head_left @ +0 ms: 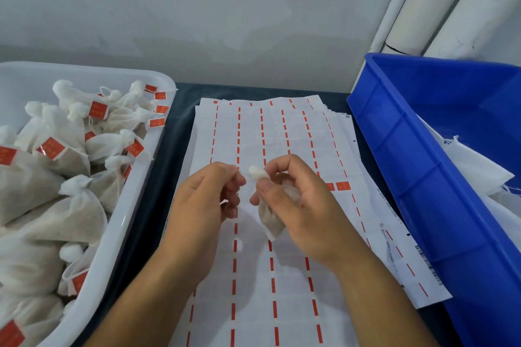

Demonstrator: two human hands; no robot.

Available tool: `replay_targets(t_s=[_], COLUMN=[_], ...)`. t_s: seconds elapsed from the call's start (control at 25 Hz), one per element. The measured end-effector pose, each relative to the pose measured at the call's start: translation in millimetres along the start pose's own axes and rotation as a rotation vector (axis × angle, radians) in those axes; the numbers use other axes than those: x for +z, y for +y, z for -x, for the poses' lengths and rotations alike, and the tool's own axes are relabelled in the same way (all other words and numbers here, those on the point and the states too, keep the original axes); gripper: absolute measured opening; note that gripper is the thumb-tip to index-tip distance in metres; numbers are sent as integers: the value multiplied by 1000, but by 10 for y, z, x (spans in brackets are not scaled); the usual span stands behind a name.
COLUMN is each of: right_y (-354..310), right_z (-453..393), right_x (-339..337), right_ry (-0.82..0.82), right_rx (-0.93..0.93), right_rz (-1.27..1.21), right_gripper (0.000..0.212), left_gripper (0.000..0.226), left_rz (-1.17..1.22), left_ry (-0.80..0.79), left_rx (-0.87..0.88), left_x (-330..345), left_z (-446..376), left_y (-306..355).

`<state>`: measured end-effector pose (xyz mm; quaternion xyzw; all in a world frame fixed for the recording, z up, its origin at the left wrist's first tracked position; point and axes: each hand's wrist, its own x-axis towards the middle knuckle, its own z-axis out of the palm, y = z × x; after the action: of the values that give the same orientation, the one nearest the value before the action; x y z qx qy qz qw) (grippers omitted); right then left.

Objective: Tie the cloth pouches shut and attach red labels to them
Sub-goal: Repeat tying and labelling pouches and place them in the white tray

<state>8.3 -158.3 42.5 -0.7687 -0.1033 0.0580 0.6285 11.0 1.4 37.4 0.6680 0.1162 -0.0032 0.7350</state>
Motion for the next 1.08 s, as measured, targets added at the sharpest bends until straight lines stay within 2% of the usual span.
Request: replay_targets(t_s=[0.12,0.24,0.36,0.52,0.56,0.64,0.76,0.88,1.08], right_y=[-2,7,33,67,77,118,220,329,301], right_z=[8,-1,-8,-10,-23,-64,-95,-70,-21], right_x=[-40,-76,-74,-102,-128,-237,-552,-793,-888], right_ry=[-27,-46,-36,-52,-29,130,418,455,447], right_rx=[-58,-97,-121,-86,-57,33,197,362,445], right_rz=[11,75,140,179,183,209,492,718,762], right_gripper=[27,35,35,34,34,32,22,23,40], left_gripper=[29,21,17,25,27,29,32,29,21], left_rz=[270,398,378,162,136,104,64,97,93], left_ry=[13,18,26,0,-14,-32,47,120,155], left_rx=[-69,-34,19,139,168,187,137,70,32], left_x=[-20,-50,-50,-31,-27,-22,-3,-3,-39], left_z=[-1,7,10,-1,-5,-9,-19,-38,-65], left_y=[47,57,56,45,36,11,-19,-2,14])
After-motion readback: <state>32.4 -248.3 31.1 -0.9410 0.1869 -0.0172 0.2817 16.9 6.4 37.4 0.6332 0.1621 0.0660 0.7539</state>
